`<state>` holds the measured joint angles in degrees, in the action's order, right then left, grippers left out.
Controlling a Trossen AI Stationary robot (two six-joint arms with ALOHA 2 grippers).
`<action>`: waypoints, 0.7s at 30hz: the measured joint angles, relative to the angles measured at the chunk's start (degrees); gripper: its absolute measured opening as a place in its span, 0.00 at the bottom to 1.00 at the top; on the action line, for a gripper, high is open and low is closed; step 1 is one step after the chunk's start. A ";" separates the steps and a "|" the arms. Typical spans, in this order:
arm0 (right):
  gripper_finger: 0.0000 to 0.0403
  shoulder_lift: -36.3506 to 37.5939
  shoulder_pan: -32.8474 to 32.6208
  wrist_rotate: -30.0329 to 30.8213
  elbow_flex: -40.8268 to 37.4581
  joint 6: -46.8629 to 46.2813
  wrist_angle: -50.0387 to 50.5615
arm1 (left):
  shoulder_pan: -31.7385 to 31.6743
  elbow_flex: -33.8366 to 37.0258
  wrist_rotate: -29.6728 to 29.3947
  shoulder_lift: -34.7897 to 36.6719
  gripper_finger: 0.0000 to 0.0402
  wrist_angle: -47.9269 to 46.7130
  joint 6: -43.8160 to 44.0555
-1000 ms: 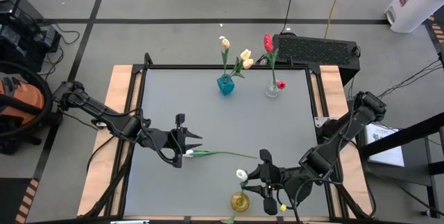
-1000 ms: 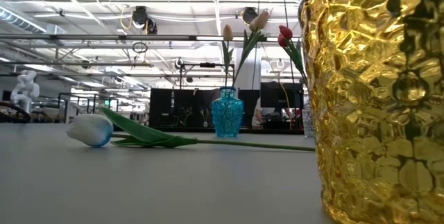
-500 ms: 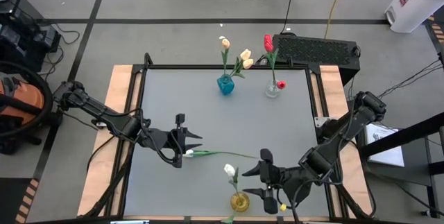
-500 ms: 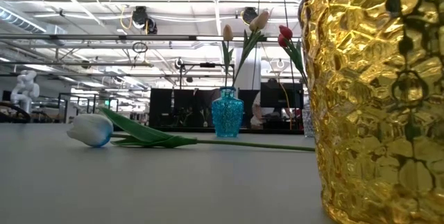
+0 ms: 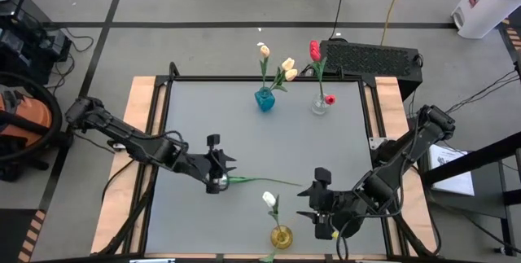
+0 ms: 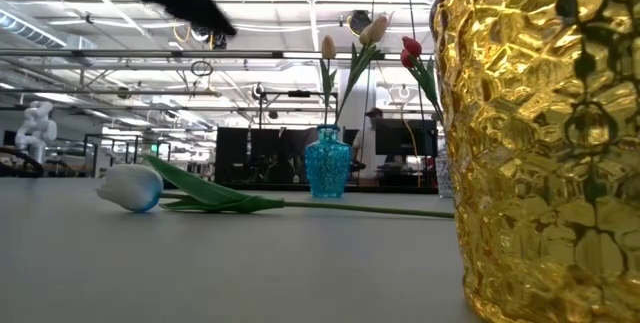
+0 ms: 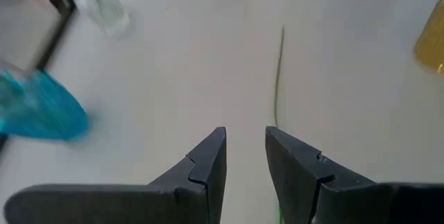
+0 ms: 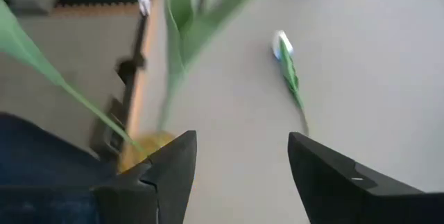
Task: Sort flowers into vase by color
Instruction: Put the white flower into the yellow vase
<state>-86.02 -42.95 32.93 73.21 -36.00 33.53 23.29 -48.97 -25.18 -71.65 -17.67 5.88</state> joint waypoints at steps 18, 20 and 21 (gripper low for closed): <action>0.54 0.00 -0.05 0.24 0.00 -11.77 24.80 | -9.16 0.02 18.16 -14.57 0.27 -2.80 6.42; 0.54 0.00 -0.05 0.24 0.00 -11.61 25.40 | -9.58 0.02 21.57 -15.99 0.27 -2.86 7.94; 0.54 0.00 -0.05 0.26 0.00 -11.54 25.54 | -9.62 0.02 22.89 -16.65 0.27 -2.80 8.71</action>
<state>-86.02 -43.00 33.19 73.21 -47.54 59.07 13.67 -48.95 -2.29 -88.31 -20.48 14.58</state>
